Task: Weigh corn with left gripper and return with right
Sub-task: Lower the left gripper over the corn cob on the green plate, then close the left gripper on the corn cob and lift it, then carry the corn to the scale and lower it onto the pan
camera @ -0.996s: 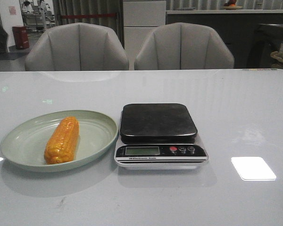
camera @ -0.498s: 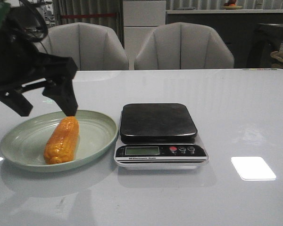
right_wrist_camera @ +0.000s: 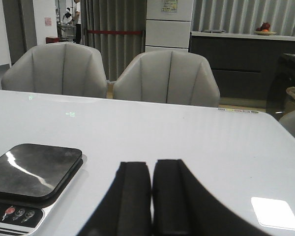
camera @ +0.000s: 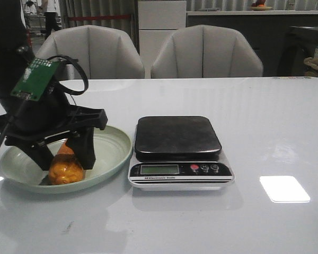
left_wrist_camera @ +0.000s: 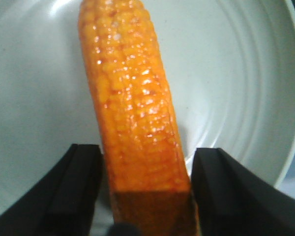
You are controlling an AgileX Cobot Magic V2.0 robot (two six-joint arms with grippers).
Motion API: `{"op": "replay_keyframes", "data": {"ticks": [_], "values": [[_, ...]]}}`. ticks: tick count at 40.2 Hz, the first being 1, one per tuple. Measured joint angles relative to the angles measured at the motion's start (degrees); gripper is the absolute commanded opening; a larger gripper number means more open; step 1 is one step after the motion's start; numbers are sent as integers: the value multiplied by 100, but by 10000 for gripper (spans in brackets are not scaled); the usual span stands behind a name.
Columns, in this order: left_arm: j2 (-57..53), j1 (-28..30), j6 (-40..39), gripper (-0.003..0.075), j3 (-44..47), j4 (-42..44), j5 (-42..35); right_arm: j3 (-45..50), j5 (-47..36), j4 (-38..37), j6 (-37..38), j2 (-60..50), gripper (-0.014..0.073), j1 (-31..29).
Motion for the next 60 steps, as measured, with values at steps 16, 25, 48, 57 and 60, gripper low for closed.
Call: {"op": "replay_keyframes", "data": {"ticks": [16, 25, 48, 57, 60], "values": [[14, -296, 98, 120, -1477, 1, 603, 0, 0, 0, 0, 0, 193, 0], [411, -868, 107, 121, -2308, -146, 626, 0, 0, 0, 0, 0, 193, 0], [1452, -1204, 128, 575, -2763, -722, 449, 0, 0, 0, 0, 0, 193, 0], [1287, -1192, 135, 533, -2763, -614, 460, 0, 0, 0, 0, 0, 193, 0], [1007, -1192, 135, 510, -2763, -406, 473, 0, 0, 0, 0, 0, 193, 0]]}}
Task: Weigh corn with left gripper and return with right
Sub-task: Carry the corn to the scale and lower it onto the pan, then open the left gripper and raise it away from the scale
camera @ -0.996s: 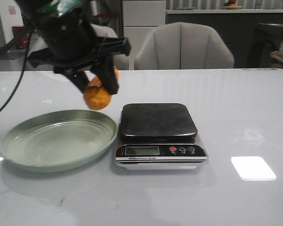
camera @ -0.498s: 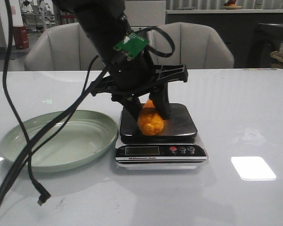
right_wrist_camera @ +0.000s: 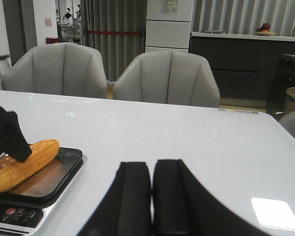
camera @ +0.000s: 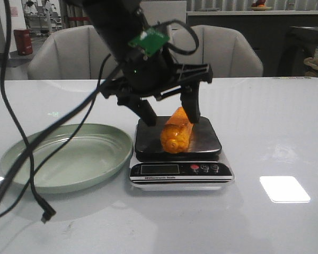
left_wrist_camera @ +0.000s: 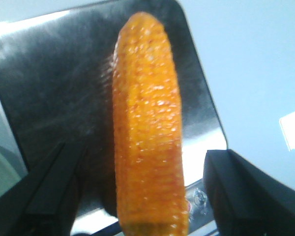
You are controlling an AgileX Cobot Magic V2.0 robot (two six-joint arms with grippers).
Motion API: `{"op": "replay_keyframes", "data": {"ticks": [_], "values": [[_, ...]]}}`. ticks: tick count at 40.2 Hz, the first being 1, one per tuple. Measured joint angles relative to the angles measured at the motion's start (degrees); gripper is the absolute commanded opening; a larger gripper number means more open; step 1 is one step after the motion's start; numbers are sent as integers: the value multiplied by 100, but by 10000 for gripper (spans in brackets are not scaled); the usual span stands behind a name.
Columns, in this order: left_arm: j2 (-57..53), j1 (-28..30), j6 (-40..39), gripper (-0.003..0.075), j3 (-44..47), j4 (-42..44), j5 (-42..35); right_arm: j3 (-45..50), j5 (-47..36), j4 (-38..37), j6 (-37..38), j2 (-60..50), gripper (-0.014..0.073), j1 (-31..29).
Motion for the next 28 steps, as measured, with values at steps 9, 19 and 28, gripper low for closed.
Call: {"op": "replay_keyframes", "data": {"ticks": [9, 19, 28], "values": [[-1113, 0, 5, 462, 168, 600, -1, 0, 0, 0, 0, 0, 193, 0], [-2276, 155, -18, 458, 968, 945, -35, 0, 0, 0, 0, 0, 193, 0], [-3478, 408, -30, 457, 2141, 965, -311, 0, 0, 0, 0, 0, 193, 0]]}}
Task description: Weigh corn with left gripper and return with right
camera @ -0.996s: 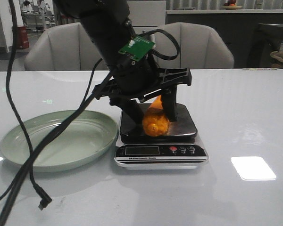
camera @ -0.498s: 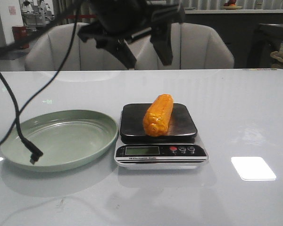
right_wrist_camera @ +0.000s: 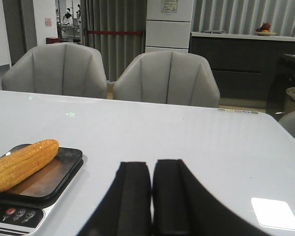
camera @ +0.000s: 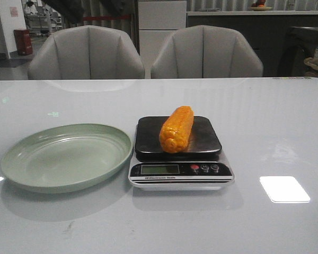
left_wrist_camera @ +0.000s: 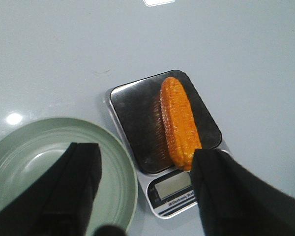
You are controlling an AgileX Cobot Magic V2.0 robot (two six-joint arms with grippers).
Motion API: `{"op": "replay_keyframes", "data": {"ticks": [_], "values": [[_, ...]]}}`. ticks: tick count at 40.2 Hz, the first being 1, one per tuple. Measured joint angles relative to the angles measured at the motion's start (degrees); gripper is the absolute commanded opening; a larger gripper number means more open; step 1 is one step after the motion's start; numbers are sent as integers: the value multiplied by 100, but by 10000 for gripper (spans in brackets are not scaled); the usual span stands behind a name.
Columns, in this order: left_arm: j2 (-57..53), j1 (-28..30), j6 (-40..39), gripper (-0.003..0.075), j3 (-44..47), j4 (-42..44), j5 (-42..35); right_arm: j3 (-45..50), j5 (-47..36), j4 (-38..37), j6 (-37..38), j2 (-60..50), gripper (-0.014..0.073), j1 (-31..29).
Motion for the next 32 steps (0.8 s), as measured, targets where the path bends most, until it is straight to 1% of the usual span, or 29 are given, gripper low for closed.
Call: {"op": "replay_keyframes", "data": {"ticks": [12, 21, 32], "values": [[-1881, 84, 0, 457, 1540, 112, -232, 0, 0, 0, 0, 0, 193, 0], [-3673, 84, 0, 457, 2684, 421, -452, 2, 0, 0, 0, 0, 193, 0], [-5778, 88, 33, 456, 3766, 703, -464, 2, 0, 0, 0, 0, 193, 0]]}}
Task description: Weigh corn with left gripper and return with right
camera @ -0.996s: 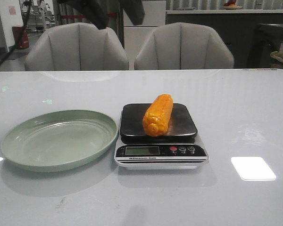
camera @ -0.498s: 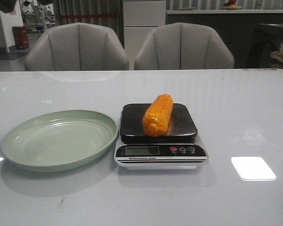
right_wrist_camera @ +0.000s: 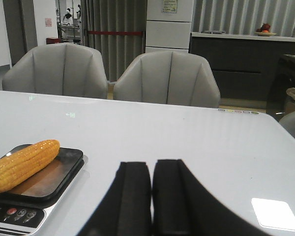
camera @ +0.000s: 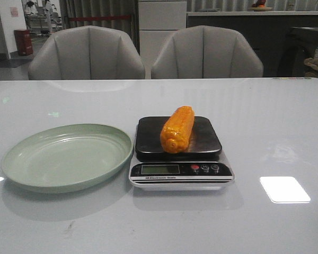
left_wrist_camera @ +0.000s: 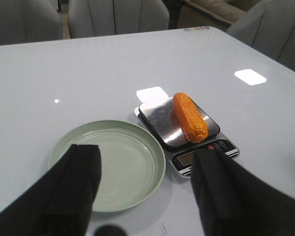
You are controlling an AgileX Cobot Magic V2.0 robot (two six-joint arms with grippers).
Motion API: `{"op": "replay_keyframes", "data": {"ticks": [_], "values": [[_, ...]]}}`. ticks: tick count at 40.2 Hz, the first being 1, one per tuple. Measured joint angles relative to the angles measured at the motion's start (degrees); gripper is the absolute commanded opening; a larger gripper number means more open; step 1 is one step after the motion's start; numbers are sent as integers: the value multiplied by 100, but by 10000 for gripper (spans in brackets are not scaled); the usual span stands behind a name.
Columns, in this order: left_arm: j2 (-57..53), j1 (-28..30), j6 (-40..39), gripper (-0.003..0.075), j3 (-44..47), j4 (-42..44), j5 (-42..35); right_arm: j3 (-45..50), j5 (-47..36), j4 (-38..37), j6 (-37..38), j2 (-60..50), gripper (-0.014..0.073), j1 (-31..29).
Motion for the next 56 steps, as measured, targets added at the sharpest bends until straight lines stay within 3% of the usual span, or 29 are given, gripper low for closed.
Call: {"op": "replay_keyframes", "data": {"ticks": [5, 10, 13, 37, 46, 56], "values": [[-824, 0, 86, 361, 362, 63, 0, 0, 0, 0, 0, 0, 193, 0], [-1349, 0, 122, 99, 552, 67, 10, 0, 0, 0, 0, 0, 193, 0], [-1515, 0, 122, 139, 588, 76, 20, 0, 0, 0, 0, 0, 193, 0], [-1632, 0, 143, 132, 601, 90, 92, 0, 0, 0, 0, 0, 193, 0], [-1632, 0, 155, 132, 601, 90, 92, 0, -537, 0, 50, 0, 193, 0], [-1632, 0, 155, 132, 601, 90, 92, -1158, 451, 0, 92, 795, 193, 0]]}}
